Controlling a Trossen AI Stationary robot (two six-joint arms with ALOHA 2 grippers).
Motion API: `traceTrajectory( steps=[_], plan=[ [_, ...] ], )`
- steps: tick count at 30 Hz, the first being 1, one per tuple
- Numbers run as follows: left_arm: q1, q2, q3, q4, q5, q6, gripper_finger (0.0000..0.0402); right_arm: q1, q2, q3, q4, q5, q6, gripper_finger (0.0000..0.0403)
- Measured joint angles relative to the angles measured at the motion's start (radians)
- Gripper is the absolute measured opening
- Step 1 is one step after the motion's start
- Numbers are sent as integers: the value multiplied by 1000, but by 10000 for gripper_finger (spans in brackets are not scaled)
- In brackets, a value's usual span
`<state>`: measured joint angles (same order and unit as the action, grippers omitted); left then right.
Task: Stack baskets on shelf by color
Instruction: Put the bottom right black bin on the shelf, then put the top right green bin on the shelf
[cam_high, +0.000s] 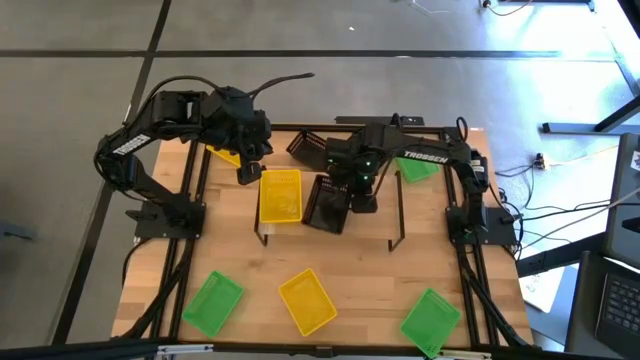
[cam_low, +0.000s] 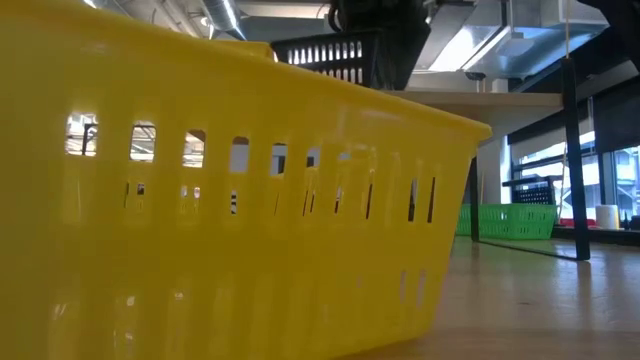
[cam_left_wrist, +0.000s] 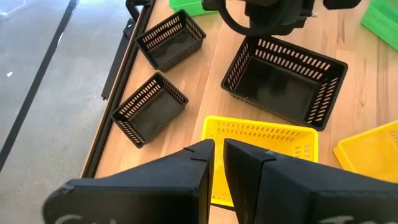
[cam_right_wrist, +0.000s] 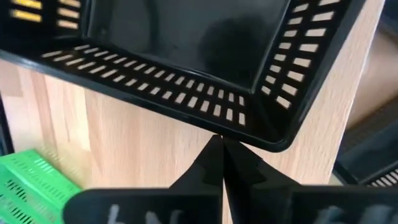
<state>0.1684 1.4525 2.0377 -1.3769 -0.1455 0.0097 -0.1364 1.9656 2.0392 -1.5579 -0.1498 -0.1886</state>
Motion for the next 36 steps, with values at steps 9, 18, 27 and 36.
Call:
traceTrajectory(
  steps=[9,18,27,36],
  plan=[
    [0,0,0,0,0,0,27,1,0,0,76,103,-2,0],
    [0,0,0,0,0,0,27,-5,-14,71,-13,262,107,0],
    [0,0,0,1,-5,-8,27,-107,-165,113,-15,416,261,0],
    [0,0,0,2,-85,-75,27,-340,-359,-57,-12,386,328,0]
  ],
)
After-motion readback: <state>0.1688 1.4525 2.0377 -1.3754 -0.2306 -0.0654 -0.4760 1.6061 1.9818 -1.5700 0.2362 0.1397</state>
